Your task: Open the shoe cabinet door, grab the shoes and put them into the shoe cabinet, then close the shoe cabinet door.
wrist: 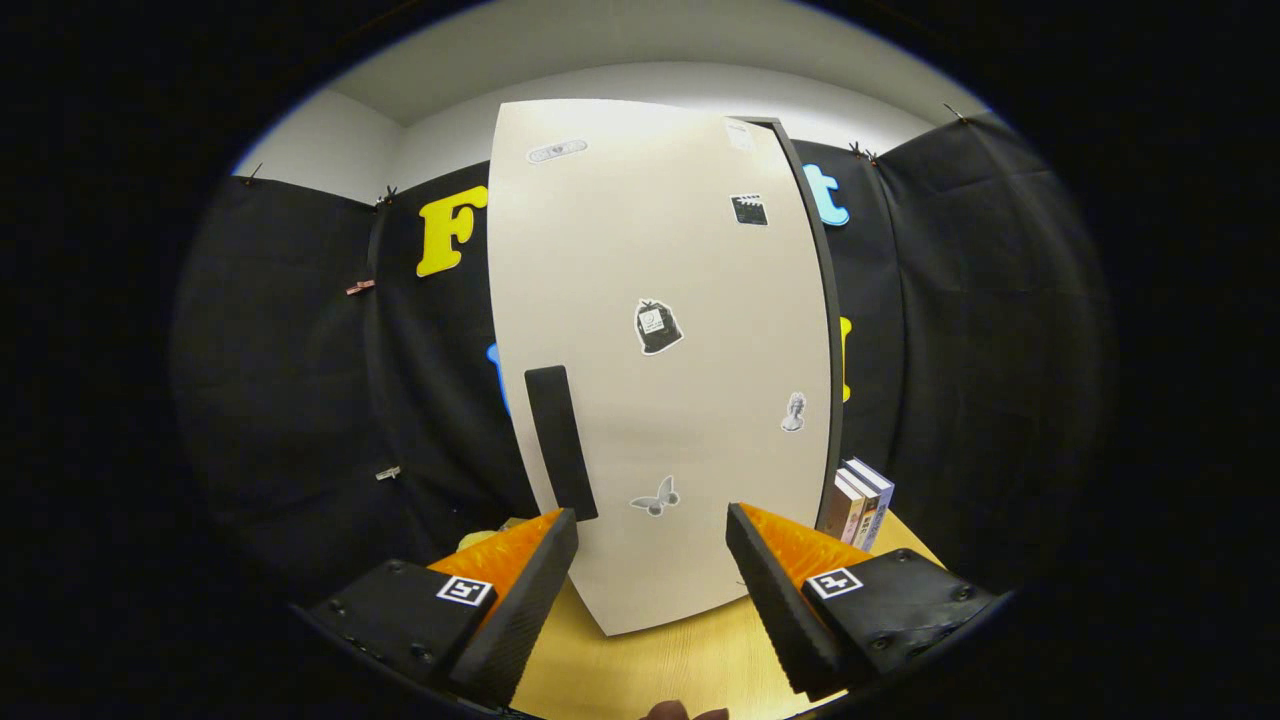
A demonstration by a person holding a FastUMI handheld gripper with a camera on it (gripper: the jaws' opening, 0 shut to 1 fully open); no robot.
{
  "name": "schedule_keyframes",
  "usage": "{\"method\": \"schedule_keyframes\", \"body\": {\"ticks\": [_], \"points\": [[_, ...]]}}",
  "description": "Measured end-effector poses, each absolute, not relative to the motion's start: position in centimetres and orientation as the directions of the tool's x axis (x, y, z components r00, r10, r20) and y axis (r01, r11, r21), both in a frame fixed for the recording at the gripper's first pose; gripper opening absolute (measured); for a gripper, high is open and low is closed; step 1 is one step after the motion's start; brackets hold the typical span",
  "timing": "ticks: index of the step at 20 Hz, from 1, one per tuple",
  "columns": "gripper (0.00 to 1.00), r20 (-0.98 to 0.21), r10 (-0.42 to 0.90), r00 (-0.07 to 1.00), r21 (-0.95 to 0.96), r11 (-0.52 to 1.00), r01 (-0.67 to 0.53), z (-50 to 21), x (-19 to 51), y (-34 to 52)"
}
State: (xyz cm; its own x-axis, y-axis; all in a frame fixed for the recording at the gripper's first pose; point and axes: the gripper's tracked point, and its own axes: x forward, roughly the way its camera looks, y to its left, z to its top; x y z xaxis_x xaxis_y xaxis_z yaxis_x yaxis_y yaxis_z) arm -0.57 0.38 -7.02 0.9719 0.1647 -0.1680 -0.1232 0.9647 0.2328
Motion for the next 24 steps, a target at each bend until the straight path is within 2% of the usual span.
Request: {"method": "schedule_keyframes", "body": {"ticks": [8, 24], "points": [[0.98, -0.123, 0.136, 0.983, 0.164, 0.98, -0.115, -5.5, -0.9, 0.1], [0.98, -0.116, 0.116, 0.987, 0.12, 0.988, -0.102, -4.6, -1.2, 0.2]]}}
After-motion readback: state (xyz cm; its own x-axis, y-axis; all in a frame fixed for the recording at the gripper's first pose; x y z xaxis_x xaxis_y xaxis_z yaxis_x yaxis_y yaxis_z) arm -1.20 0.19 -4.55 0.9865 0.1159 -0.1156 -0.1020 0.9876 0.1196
